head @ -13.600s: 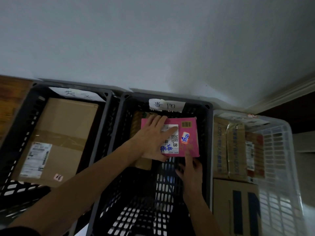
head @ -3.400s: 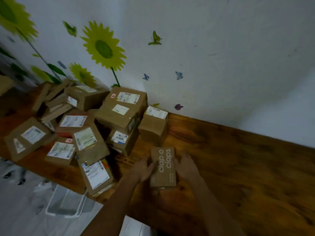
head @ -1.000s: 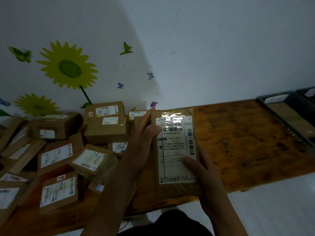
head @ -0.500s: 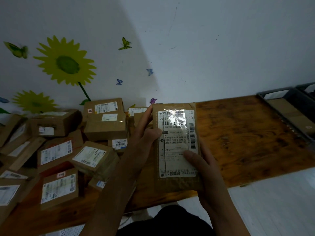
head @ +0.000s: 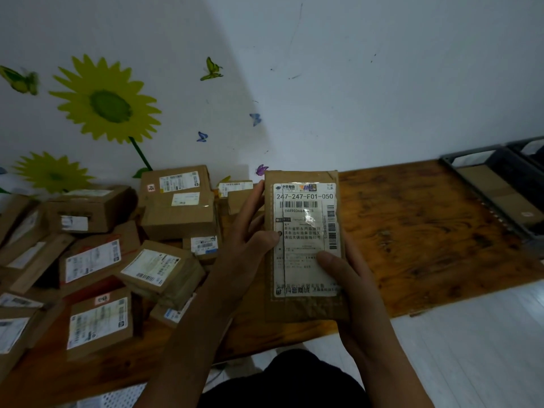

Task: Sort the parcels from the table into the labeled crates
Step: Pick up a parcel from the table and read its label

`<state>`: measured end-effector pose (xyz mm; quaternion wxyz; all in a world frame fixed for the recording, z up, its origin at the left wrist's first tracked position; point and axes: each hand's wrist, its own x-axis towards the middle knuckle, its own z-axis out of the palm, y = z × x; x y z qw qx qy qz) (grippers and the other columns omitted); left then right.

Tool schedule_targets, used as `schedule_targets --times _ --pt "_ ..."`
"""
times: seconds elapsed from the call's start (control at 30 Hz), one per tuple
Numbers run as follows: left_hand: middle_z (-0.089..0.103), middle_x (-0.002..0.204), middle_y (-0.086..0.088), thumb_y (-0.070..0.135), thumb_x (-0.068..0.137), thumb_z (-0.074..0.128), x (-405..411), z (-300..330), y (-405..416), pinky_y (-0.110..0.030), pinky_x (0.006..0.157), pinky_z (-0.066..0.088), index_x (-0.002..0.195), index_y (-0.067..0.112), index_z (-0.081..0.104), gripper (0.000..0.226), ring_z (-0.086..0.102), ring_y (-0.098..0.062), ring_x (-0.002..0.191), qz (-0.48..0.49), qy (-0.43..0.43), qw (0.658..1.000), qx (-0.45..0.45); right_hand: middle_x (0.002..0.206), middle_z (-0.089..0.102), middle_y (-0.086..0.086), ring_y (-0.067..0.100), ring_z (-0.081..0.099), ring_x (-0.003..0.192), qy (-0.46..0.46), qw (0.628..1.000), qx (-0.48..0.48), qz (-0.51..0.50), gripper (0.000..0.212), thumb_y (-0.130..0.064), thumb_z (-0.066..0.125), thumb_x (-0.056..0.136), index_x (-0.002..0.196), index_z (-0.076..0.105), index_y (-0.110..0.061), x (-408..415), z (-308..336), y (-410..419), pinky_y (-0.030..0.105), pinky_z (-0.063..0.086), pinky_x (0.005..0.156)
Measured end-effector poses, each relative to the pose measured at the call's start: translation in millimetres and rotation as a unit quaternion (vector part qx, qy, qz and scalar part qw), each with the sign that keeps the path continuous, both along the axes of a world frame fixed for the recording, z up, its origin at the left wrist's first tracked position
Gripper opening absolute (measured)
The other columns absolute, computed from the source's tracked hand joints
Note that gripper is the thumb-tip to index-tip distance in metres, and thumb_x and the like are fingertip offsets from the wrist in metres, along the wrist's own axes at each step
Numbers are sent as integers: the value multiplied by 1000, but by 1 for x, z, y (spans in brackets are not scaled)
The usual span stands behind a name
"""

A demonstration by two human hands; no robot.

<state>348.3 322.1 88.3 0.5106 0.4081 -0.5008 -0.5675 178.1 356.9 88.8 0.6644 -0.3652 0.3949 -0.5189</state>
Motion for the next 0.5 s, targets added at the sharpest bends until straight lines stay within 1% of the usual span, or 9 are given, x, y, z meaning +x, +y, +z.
schedule_targets --times 0.13,0.27,0.33,0.4,0.5 --pt "61 137 3 35 74 62 -2 -4 3 -41 86 59 156 33 25 90 60 -26 125 -14 0 1000 1 126 70 9 31 70 111 0 1000 -1 -6 61 -22 65 83 143 53 -25 -1 0 0 40 61 82" --pt "56 142 -3 35 70 63 -3 -7 5 -41 83 60 156 31 25 94 60 -28 125 -27 -9 1000 6 126 70 10 32 70 111 -2 1000 2 -13 59 -23 65 84 141 54 -26 -3 0 0 41 61 83" --pt "54 144 -5 35 69 63 -3 -8 5 -45 85 60 157 32 24 95 57 -29 128 -31 -21 999 8 126 70 10 32 70 112 -1 1000 1 -16 58 -23 65 84 141 54 -27 -3 0 0 41 61 83" --pt "53 145 -4 35 70 62 -1 -10 6 -49 88 59 156 35 25 94 53 -31 132 -36 -35 999 4 126 70 9 32 70 111 0 1000 -3 -19 55 -23 64 85 139 56 -26 -2 0 -1 40 61 82" --pt "53 145 2 34 70 62 -1 -12 10 -46 90 59 153 45 29 90 51 -29 135 -46 -37 998 0 124 71 9 30 71 110 -7 1000 -6 -23 52 -22 63 85 137 57 -23 -2 1 -1 36 61 80"
